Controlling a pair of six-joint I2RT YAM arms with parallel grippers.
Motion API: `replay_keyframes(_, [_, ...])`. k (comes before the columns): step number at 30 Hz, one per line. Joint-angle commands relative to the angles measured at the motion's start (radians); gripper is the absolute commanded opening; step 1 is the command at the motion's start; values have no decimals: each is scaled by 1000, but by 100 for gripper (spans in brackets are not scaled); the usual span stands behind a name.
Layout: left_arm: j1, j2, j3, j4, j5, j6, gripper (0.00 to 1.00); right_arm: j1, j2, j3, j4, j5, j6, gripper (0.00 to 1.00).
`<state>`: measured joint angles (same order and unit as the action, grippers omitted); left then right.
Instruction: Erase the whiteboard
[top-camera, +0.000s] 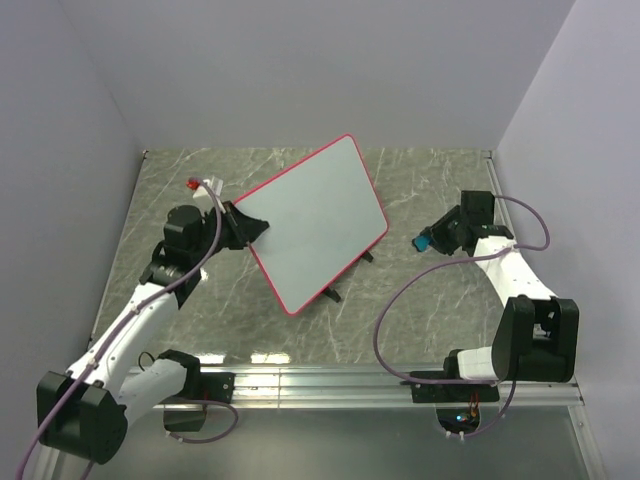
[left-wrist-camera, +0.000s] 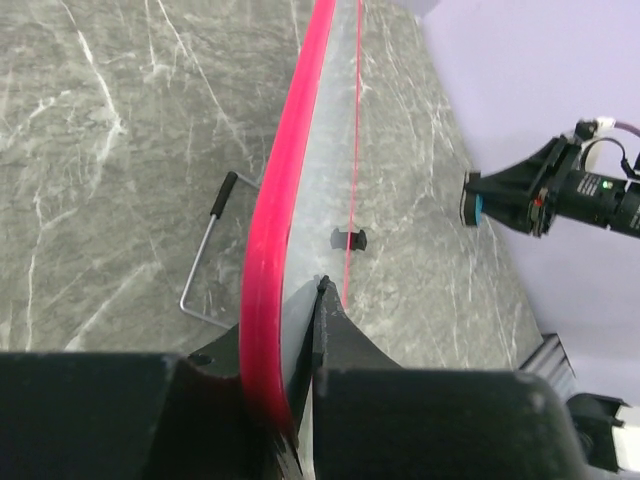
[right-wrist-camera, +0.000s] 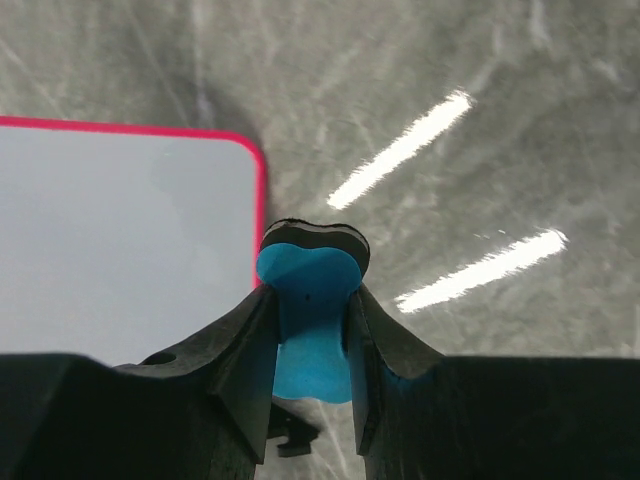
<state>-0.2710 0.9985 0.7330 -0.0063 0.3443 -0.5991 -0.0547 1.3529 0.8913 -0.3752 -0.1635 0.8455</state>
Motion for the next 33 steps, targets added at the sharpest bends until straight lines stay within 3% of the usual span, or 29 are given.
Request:
replay_keyframes(1, [-5,3,-99,-120,-409,205,0,3,-21,-8,-59,58,-51,26])
replay_keyframes(4, [-57,14,-115,-100,-506,188,0,1,-24,-2,-91,91,-83,39])
replay_keyframes(8, [-198,46,-138,-97,-732,161,0,-8,-29,0,-105,90,-103,42])
replay_keyframes(11, [-240,45,-155,-57,-801,147,0,-10,-32,6,-110,81,-114,42])
replay_keyframes(15, [-249,72,-150,-21,-794,168,0,-16,-41,-3,-111,70,-132,40])
replay_keyframes(24, [-372,140,-124,-47,-864,-31,0,-34,-101,-55,-119,35,-141,33])
replay_keyframes(33, [-534,120,-133,-222,-1045,-177,0,-36,-123,-110,-100,18,-151,29])
